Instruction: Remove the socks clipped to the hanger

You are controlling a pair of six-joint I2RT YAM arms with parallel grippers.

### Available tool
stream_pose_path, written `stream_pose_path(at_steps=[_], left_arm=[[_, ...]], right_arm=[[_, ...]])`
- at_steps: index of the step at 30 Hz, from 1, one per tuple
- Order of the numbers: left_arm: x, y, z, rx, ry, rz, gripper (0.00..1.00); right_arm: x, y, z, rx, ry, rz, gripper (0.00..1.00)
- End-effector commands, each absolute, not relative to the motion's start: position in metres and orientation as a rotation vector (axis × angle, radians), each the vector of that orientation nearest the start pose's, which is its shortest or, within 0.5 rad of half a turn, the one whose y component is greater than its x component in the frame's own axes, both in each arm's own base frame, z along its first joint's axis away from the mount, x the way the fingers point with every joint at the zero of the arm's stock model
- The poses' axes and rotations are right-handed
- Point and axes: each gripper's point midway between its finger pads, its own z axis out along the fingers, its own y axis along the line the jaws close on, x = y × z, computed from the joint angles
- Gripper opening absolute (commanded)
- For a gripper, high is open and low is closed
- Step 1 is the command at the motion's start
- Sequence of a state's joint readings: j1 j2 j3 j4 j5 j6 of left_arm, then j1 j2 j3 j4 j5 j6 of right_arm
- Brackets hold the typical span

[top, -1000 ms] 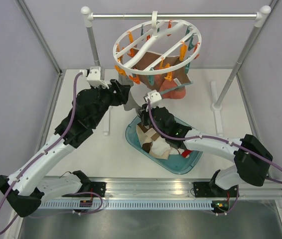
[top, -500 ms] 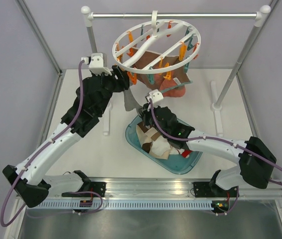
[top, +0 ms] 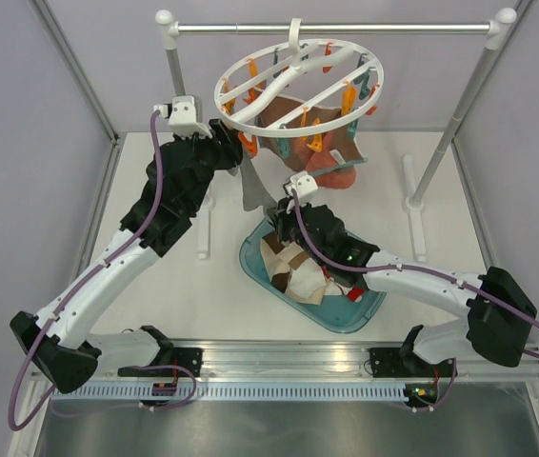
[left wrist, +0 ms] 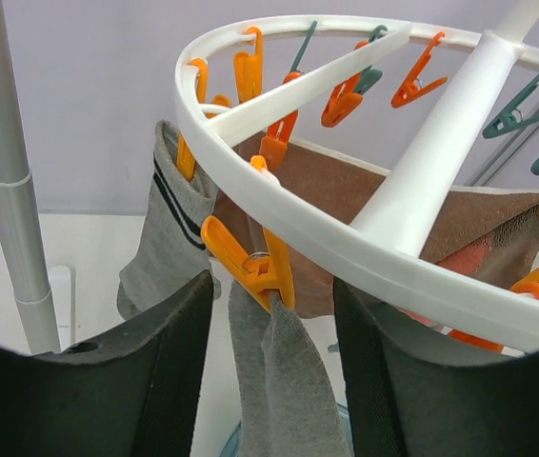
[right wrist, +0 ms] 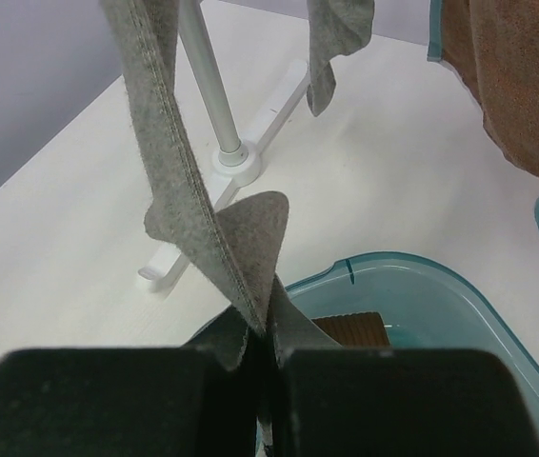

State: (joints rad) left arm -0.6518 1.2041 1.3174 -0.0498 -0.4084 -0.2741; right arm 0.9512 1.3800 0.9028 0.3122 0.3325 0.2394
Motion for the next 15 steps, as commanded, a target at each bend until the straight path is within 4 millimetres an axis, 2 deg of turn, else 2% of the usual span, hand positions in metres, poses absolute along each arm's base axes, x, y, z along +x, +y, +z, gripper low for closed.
stream_pose_path(at_steps=[1,5,9,14,15], left_arm=[[0.356,-0.198,0.462,-0.037,1.413,-0.467,0.55],[0.358,-0.201,0.46,-0.03,1.414,-0.474,0.42],[0.357,-0.203,0.461,-0.025,1.412,-0.486,0.23],[0.355,-0.203,0.463,-0.016,1.407,-0.488,0.11],[0.355,-0.203,0.463,-0.014,1.407,-0.488,0.06]], right_arm=[[0.294,0.331,0.249,-0.365,1.689,0.612,0.01],[0.293,0.33,0.251,-0.363,1.688,0.616,0.01],[0.292,0.327,0.252,-0.361,1.692,0.613,0.01],[0.289,0.32,0.25,-0.353,1.696,0.601,0.01],[0.288,0.318,0.25,-0.351,1.696,0.598,0.01]])
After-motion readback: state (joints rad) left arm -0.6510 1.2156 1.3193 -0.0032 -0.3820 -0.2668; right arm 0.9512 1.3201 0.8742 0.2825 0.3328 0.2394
